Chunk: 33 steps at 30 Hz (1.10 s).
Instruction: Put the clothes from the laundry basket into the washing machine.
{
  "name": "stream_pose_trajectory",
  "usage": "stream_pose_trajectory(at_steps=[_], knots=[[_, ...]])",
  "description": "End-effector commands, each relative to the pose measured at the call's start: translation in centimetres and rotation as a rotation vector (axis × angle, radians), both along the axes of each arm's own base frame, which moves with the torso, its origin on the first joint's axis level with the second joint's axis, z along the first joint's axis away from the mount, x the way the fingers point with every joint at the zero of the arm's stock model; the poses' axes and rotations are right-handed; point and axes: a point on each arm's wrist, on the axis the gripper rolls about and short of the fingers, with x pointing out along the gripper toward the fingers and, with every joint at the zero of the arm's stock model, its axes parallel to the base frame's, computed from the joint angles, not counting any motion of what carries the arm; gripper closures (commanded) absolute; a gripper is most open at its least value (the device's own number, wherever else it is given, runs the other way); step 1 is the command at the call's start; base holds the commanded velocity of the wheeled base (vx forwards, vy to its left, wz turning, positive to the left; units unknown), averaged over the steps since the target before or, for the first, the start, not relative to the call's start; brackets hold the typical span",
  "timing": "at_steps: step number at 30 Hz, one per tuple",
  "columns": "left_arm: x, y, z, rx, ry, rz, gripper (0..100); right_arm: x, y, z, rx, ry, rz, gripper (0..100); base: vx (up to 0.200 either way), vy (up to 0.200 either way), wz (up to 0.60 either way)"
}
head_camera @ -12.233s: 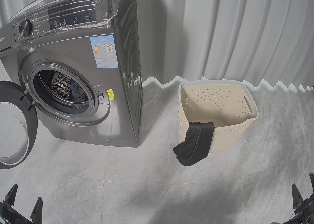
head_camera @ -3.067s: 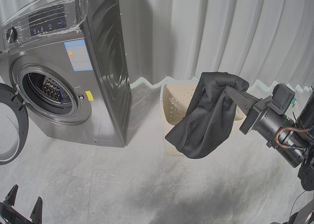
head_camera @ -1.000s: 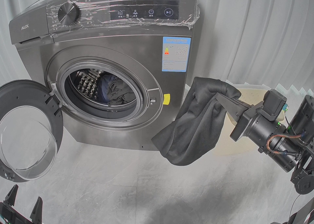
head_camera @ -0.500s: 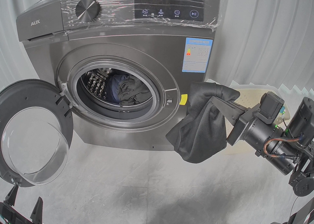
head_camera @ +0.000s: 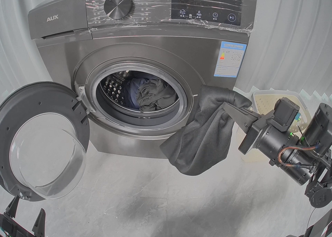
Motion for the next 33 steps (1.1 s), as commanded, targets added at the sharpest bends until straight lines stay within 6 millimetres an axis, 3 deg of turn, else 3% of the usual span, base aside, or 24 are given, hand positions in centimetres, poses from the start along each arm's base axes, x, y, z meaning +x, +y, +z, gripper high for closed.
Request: stream_pose_trajectory(at_steps=[1,4,16,27,33], knots=[[0.0,0.0,-0.4,0.0,0.0,0.0,0,0.0,0.0,-0.1,-0.002,0.001,0.002,100,0.0,0.0,0.0],[0.0,0.0,-0.4,0.0,0.0,0.0,0,0.1,0.1,-0.3,-0.008,0.008,0.003,100,0.0,0.0,0.0],[0.0,0.0,-0.4,0.0,0.003,0.0,0,0.3,0.4,-0.7,-0.012,0.02,0.007,100,0.0,0.2,0.0],[0.0,0.0,-0.5,0.026,-0.005,0.009,0,0.0,1.0,-0.6,-0.004,0.008,0.03,100,0.0,0.0,0.0],[0.0,0.0,-0.5,0.029,-0.005,0.012,0,0.9,2.0,-0.3,0.005,-0.001,0.031,100,0.0,0.0,0.0]])
